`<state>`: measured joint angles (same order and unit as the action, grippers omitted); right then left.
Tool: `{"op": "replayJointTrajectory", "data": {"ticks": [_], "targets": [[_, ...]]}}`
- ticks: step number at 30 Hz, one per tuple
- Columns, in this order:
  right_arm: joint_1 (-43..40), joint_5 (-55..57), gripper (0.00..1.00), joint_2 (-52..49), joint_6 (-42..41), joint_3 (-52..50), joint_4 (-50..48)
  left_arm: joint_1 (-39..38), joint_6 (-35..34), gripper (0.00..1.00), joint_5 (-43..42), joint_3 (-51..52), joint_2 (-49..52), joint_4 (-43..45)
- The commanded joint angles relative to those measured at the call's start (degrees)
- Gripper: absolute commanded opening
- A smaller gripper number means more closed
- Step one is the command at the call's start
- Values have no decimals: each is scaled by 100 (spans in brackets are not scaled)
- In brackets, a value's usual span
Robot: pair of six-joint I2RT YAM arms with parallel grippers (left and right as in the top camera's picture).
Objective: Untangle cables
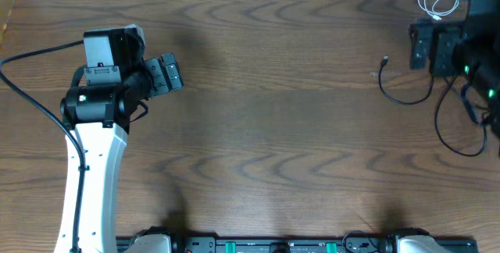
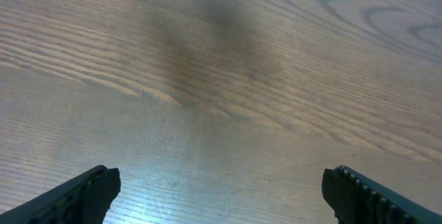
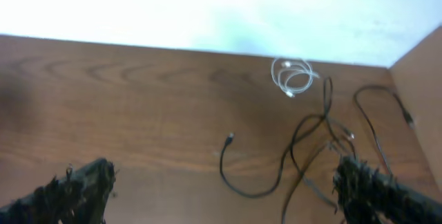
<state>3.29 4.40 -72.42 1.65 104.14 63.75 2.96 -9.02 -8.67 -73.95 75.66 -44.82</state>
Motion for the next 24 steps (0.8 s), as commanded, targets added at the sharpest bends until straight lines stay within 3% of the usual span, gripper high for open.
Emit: {"op": "replayJointTrajectory", "data": {"ticks": [1,16,24], "targets": [[-203,42,99,612,-79,-833,-450,20,13,98,17,-31,33,-9],[-400,13,99,4159,-81,-6492,-4728,20,13,98,17,-31,33,-9],[-396,-7,99,5910,-216,-8690,-5731,20,13,98,17,-31,33,-9]]}}
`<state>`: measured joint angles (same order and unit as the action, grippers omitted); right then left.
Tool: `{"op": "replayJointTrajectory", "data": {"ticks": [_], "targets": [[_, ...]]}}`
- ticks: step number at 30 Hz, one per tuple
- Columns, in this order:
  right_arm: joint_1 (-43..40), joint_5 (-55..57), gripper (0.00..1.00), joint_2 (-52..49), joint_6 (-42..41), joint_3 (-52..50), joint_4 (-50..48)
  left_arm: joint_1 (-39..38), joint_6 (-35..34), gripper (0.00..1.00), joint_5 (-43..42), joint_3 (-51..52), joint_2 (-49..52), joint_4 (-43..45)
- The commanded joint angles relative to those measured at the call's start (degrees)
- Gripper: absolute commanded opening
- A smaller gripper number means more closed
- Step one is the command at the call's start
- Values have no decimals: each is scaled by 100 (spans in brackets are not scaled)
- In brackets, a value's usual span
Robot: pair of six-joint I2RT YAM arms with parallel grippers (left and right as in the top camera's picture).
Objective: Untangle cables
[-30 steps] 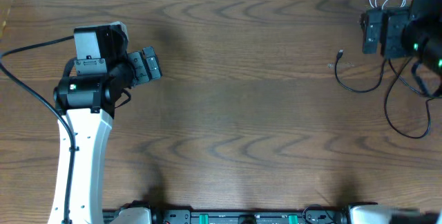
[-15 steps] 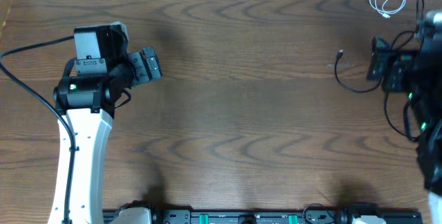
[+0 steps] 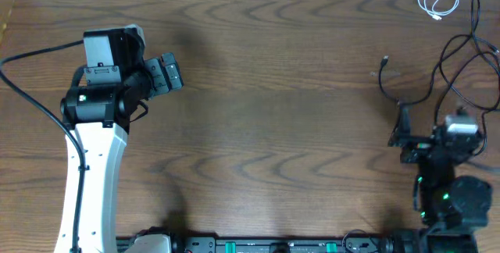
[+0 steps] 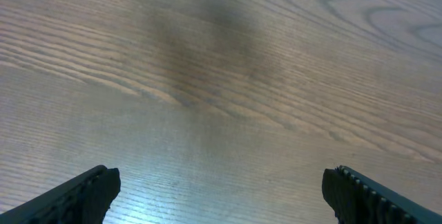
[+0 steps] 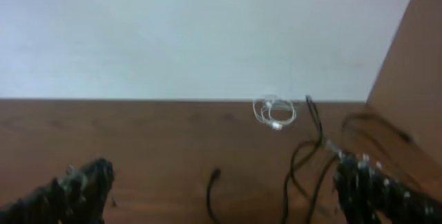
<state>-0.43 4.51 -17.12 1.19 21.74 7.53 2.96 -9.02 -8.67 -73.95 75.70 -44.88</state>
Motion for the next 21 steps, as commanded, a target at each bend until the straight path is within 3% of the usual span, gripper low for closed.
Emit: {"op": "replayJointTrajectory", "data": {"ticks": [1,12,21], "targets": [[-24,-17,99,555,-247,-658,-170,20,13,98,17,-31,28,-2],[-24,-52,99,1641,-804,-2068,-221,20,13,98,17,-31,28,-2],[-46,-61,99,1685,-671,-2142,-369,20,13,98,17,-31,28,-2]]}}
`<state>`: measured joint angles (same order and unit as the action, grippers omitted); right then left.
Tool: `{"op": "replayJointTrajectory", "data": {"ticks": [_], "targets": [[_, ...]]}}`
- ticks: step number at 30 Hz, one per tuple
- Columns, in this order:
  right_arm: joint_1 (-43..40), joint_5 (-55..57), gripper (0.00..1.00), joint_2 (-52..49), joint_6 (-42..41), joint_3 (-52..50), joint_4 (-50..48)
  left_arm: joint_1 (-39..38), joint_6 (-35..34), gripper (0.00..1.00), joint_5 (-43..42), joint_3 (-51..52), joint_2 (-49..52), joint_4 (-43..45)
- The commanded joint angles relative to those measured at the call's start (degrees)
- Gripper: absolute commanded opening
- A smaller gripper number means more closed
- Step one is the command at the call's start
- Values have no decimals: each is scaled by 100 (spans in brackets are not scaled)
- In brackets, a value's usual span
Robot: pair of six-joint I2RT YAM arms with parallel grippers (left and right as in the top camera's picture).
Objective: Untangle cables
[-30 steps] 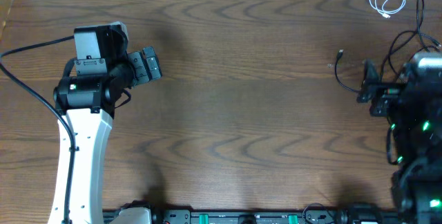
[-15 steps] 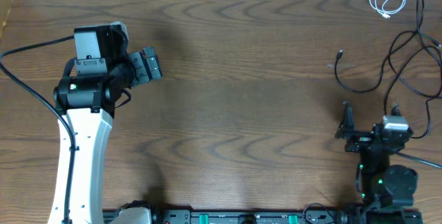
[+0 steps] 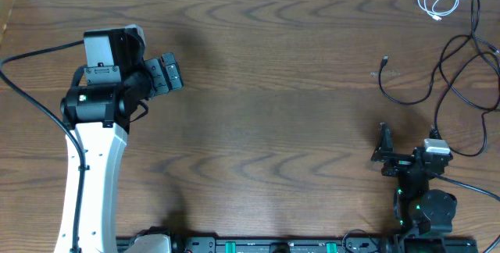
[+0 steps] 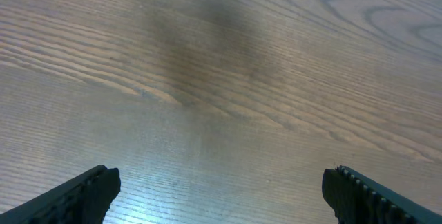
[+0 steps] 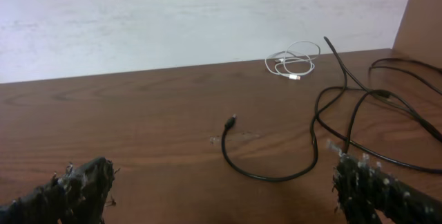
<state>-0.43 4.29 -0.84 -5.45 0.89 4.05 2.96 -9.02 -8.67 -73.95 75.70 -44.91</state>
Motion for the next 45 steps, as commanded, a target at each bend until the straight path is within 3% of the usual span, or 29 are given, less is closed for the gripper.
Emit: {"op": "replayJointTrajectory", "data": {"ticks": [1,32,45], "targets": [[-46,-44,99,57,-7,-57,-24,20,13,98,17,-31,28,0],[-44,-37,99,52,-7,-57,-22,20,13,98,20,-11,-44,-2],[-44,-37,99,52,-7,-57,-22,-2,33,98,634,1134,-2885,-157]]}}
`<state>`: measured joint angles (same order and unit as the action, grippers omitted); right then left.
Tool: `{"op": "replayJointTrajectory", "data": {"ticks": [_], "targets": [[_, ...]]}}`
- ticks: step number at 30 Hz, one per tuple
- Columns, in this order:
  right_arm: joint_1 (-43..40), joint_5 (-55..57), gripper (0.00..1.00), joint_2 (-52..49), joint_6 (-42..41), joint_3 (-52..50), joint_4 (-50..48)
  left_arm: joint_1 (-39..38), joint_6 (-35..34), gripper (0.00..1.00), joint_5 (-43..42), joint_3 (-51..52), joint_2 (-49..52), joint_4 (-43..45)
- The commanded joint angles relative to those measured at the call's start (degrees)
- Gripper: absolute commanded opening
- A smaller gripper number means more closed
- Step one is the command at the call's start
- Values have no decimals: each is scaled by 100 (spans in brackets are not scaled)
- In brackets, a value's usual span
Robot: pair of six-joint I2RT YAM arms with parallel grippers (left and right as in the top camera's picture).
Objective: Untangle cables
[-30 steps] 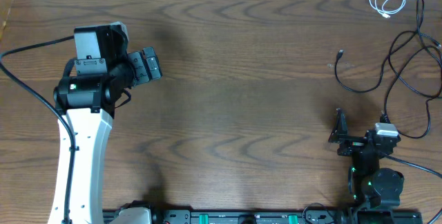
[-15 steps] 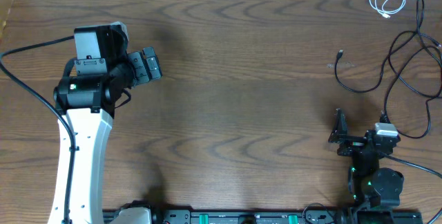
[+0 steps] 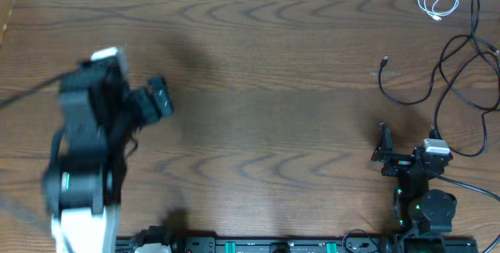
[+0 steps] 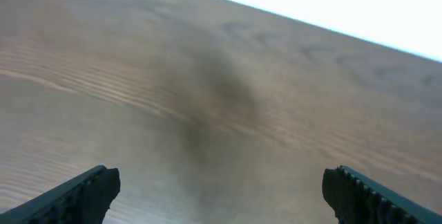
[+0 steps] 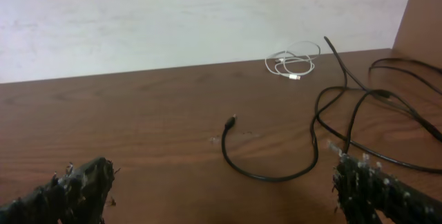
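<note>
Black cables (image 3: pixel 457 62) lie in crossing loops by the table's right edge, one plug end (image 3: pixel 385 61) pointing left. A small coiled white cable lies apart at the far right corner. The right wrist view shows the black loops (image 5: pixel 331 124) and the white coil (image 5: pixel 293 61) well ahead of my open right gripper (image 5: pixel 221 203). That arm sits folded at the front right (image 3: pixel 384 151), short of the cables. My left gripper (image 3: pixel 156 101) is open over bare wood at the left, blurred. Nothing lies between its jaws (image 4: pixel 221 196).
A brown wooden table (image 3: pixel 266 112) with a pale wall beyond its far edge (image 5: pixel 173 16). A raised wooden side panel (image 5: pixel 425 16) stands at the right end. A black rail with green parts (image 3: pixel 273 245) runs along the front edge.
My left arm has shifted toward the front and left and shows blurred. Its wrist view now takes in the table's far edge. The right arm and the cables are unchanged.
My right arm first reached over the black cables at the far right. It then stood back near the front right, leaving the cables spread in loops, and settled folded at the front edge. The left arm stayed still until it shifted just now.
</note>
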<state>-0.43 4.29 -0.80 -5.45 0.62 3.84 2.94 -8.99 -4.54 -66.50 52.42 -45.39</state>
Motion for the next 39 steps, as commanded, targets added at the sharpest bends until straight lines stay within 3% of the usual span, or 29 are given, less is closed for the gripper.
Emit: {"op": "replayJointTrajectory", "data": {"ticks": [1,4,11,16,22,39], "targets": [[-44,-37,99,48,-7,-31,0,-26,35,98,227,533,-754,-96],[-44,-37,99,48,-7,-31,0,-66,44,98,251,1134,-1436,216],[-44,-37,99,48,-7,-31,0,-83,424,98,225,2944,-2826,2227],[-44,-37,99,48,-7,-31,0,-170,955,98,223,4120,-3657,3781],[-44,-37,99,48,-7,-31,0,-306,1617,98,223,5230,-4271,4948],[-44,-37,99,48,-7,-31,0,-308,1755,98,225,6625,-5136,5056]]}}
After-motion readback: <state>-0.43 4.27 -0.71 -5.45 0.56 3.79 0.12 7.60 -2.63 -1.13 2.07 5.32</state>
